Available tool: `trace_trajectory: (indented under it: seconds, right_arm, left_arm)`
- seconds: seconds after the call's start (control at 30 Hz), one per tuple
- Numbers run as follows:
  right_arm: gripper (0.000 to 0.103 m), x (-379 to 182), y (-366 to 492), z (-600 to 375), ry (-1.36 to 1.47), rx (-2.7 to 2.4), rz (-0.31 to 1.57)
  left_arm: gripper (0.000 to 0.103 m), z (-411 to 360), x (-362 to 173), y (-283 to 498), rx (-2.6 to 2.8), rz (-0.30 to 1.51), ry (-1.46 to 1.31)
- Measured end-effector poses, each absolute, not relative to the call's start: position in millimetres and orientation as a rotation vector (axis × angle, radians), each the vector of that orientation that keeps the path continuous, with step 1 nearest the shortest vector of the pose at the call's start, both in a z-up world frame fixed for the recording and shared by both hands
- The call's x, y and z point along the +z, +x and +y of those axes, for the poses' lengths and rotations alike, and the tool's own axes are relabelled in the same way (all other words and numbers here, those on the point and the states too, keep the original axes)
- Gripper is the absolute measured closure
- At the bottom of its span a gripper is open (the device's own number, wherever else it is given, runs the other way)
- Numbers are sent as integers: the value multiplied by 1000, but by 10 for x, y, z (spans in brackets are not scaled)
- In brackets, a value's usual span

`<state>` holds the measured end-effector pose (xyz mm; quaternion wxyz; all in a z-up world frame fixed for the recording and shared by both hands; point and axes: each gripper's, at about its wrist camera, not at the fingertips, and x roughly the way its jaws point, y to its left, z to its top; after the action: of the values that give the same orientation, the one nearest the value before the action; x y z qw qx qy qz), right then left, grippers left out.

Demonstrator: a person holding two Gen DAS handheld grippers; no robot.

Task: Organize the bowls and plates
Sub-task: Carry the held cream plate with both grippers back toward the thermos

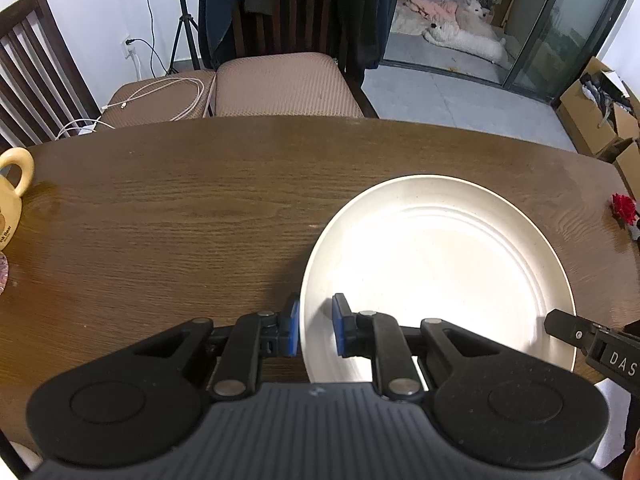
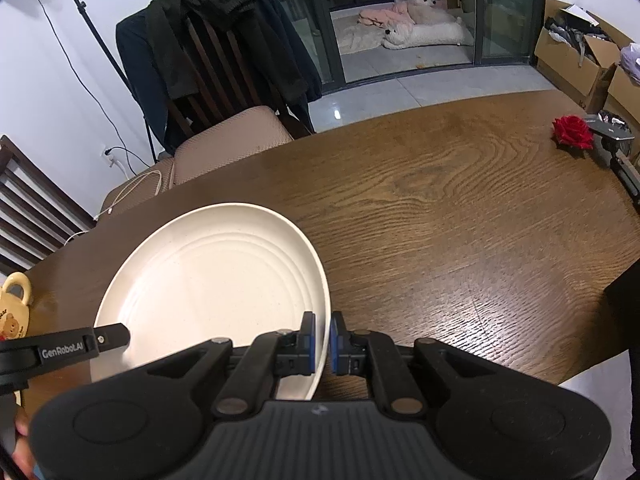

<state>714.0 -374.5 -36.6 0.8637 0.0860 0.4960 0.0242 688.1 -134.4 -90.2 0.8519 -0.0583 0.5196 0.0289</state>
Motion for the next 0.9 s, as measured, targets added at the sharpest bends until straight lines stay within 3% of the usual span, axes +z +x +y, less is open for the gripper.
trace_trajectory:
  seconds: [0.9]
  right_arm:
    - [96, 246, 6715, -3266, 143, 114, 972]
  left_arm:
    - [87, -876, -267, 6383, 93, 1010, -161]
